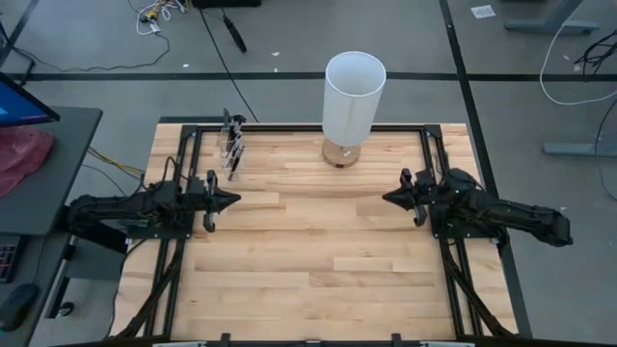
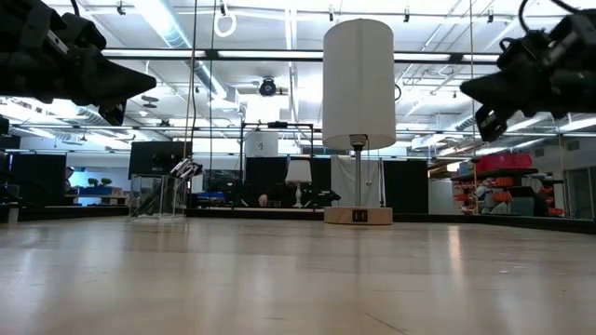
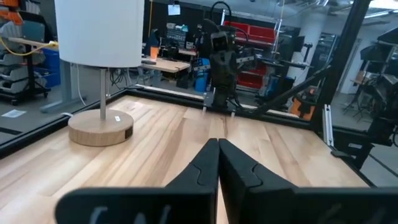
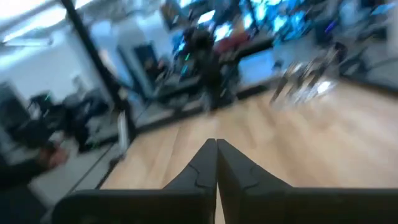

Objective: Put items in baskets/containers
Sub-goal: Return to Home Position

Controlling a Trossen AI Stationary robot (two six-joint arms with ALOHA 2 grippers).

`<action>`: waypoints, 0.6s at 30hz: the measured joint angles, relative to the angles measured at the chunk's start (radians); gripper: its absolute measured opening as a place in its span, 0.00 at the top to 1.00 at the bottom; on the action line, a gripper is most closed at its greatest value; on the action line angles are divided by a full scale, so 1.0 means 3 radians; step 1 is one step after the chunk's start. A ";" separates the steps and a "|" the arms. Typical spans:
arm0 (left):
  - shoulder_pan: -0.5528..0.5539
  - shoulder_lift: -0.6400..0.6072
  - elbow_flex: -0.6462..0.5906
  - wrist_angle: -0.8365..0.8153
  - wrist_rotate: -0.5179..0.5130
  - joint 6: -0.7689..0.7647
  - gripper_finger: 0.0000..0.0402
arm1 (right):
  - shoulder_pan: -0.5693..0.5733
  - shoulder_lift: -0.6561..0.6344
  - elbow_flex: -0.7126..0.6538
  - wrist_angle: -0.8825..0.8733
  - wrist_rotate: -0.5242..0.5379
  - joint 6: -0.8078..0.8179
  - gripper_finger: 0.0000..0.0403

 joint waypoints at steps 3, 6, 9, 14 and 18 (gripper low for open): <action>0.0000 0.0000 -0.0003 0.0017 -0.0001 -0.0003 0.97 | 0.0080 0.0001 0.0000 0.0257 0.0244 0.0033 0.97; 0.0000 0.0000 -0.0003 0.0018 -0.0001 -0.0048 0.97 | 0.0231 0.0000 0.0001 0.0316 0.0411 -0.0079 0.99; 0.0000 0.0000 -0.0003 0.0022 -0.0001 -0.0086 0.97 | 0.0403 0.0001 0.0001 0.0152 0.0742 -0.0181 0.99; 0.0000 0.0001 -0.0004 0.0026 -0.0001 -0.0089 0.97 | 0.0597 0.0001 0.0001 -0.0158 0.0984 -0.0270 0.97; 0.0000 0.0001 -0.0004 0.0033 -0.0001 -0.0089 0.97 | 0.0615 0.0002 0.0001 -0.0218 0.0983 -0.0257 0.94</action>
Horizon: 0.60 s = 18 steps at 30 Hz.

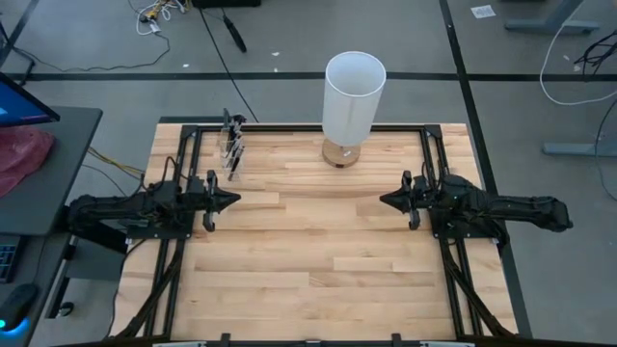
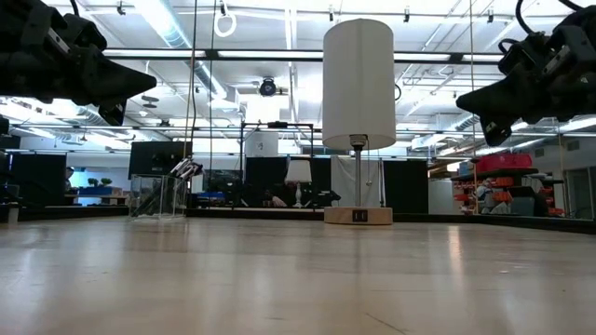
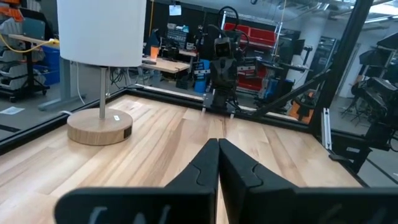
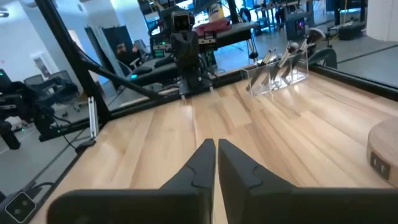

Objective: Put items in baskets/containers
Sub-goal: Return to Home Position

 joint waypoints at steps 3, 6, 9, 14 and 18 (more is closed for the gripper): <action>0.0000 0.0001 0.0000 0.0005 0.0000 0.0001 0.97 | 0.0000 0.0000 0.0000 -0.0005 0.0000 0.0004 0.94; 0.0000 0.0001 0.0000 0.0005 0.0000 0.0002 0.97 | 0.0000 0.0000 0.0000 -0.0006 0.0000 0.0004 0.94; 0.0000 0.0001 0.0000 0.0006 0.0000 0.0000 0.97 | 0.0015 -0.0008 0.0000 -0.0026 0.0003 0.0004 0.94; 0.0000 0.0001 0.0000 0.0008 0.0000 0.0000 0.97 | 0.0146 -0.0394 0.0000 -0.0105 -0.0023 0.0012 0.94; 0.0000 -0.0001 -0.0001 -0.0001 0.0001 0.0001 0.97 | 0.0153 -0.0584 0.0001 -0.0152 -0.0123 -0.0115 0.94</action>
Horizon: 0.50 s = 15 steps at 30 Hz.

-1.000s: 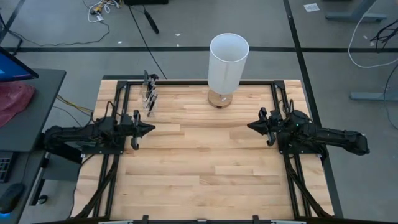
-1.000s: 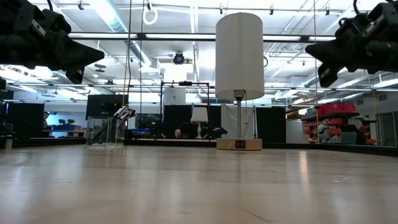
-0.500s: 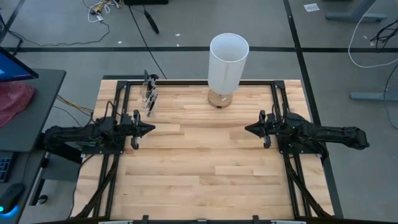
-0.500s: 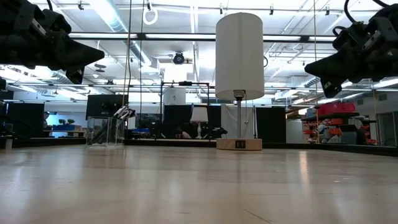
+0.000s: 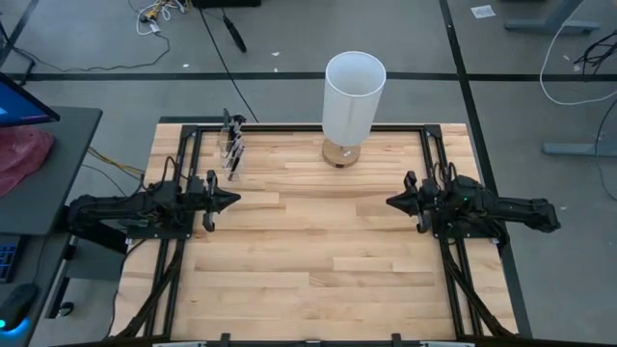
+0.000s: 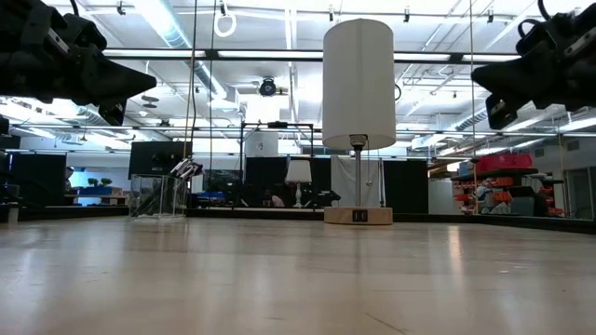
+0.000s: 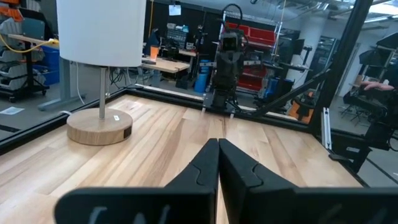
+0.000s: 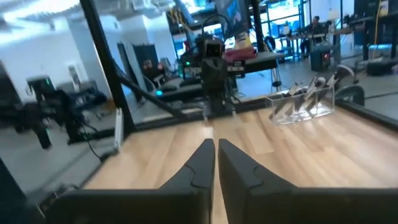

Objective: Put items in baskets/containers
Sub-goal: Return to Home Position

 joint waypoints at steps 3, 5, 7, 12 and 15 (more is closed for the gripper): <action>0.0000 -0.0004 0.0000 -0.0002 -0.0007 -0.0001 0.97 | 0.0077 0.0000 0.0000 -0.0062 0.0082 -0.0283 0.94; 0.0000 -0.0004 0.0000 -0.0002 -0.0015 0.0001 0.97 | 0.0136 0.0000 0.0000 -0.0081 0.0185 -0.0414 0.94; 0.0000 -0.0004 0.0000 -0.0003 -0.0015 -0.0002 0.97 | 0.0179 0.0000 0.0000 -0.0103 0.0316 -0.0478 0.94; 0.0000 -0.0004 0.0000 -0.0002 -0.0015 -0.0001 0.97 | 0.0183 0.0000 0.0000 -0.0127 0.0443 -0.0475 0.94; 0.0000 -0.0004 0.0000 -0.0002 -0.0014 0.0000 0.97 | 0.0179 0.0003 0.0000 -0.0077 0.0444 -0.0495 0.94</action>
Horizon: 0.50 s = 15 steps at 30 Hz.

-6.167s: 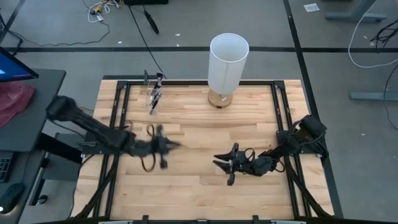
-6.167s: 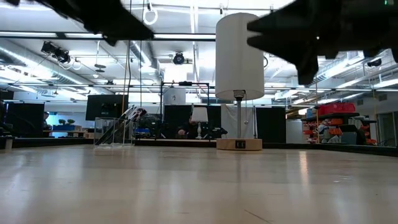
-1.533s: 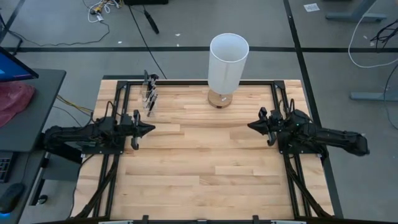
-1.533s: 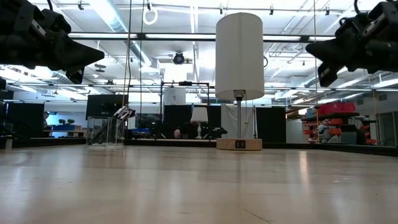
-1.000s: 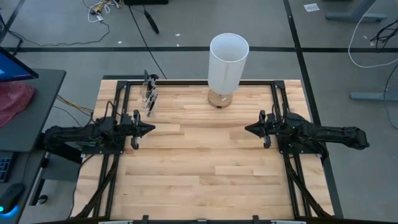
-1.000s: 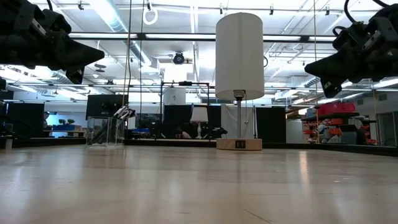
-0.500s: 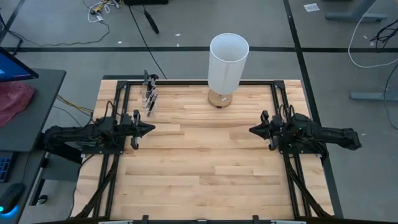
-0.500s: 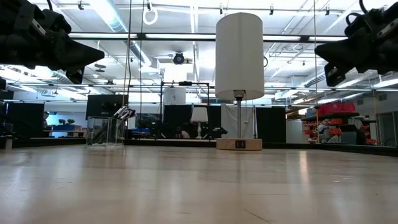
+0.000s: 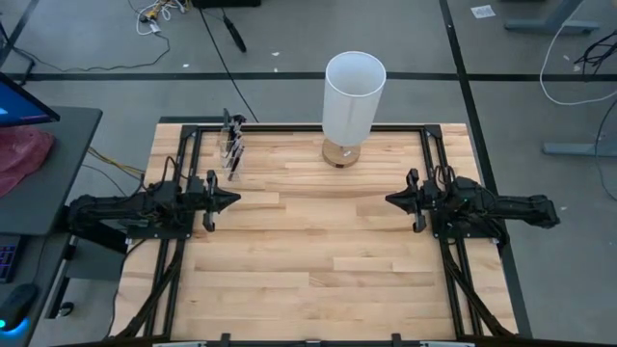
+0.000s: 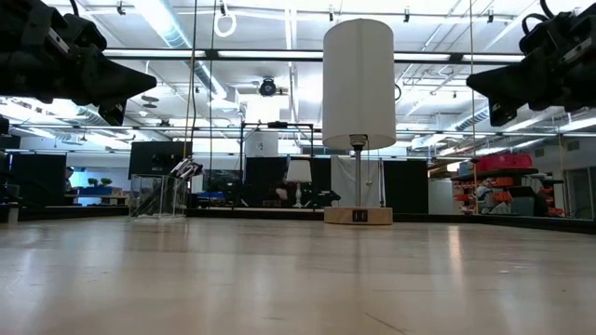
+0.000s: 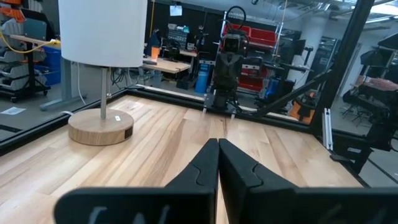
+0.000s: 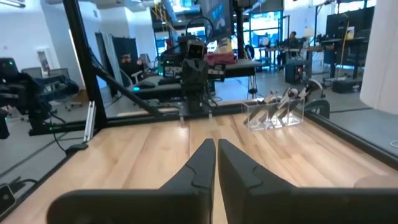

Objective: Put items in baskets/containers
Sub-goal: Return to Home Position

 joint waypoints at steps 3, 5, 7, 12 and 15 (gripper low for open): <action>0.0000 0.0000 0.0000 0.0000 0.0000 0.0002 0.97 | 0.0000 0.0062 0.0000 0.0021 0.0000 0.0003 0.94; 0.0000 0.0000 0.0000 0.0000 0.0000 -0.0001 0.97 | -0.0001 0.0066 -0.0003 0.0004 0.0000 0.0004 0.94; 0.0000 0.0000 0.0000 0.0000 0.0000 0.0001 0.97 | -0.0001 0.0062 -0.0003 0.0024 0.0000 0.0003 0.94; 0.0000 0.0000 0.0000 0.0000 0.0000 0.0001 0.97 | -0.0001 0.0064 -0.0003 0.0021 0.0000 0.0003 0.94; 0.0000 0.0000 0.0000 0.0000 0.0000 0.0001 0.97 | -0.0001 0.0065 -0.0003 0.0020 0.0000 0.0003 0.94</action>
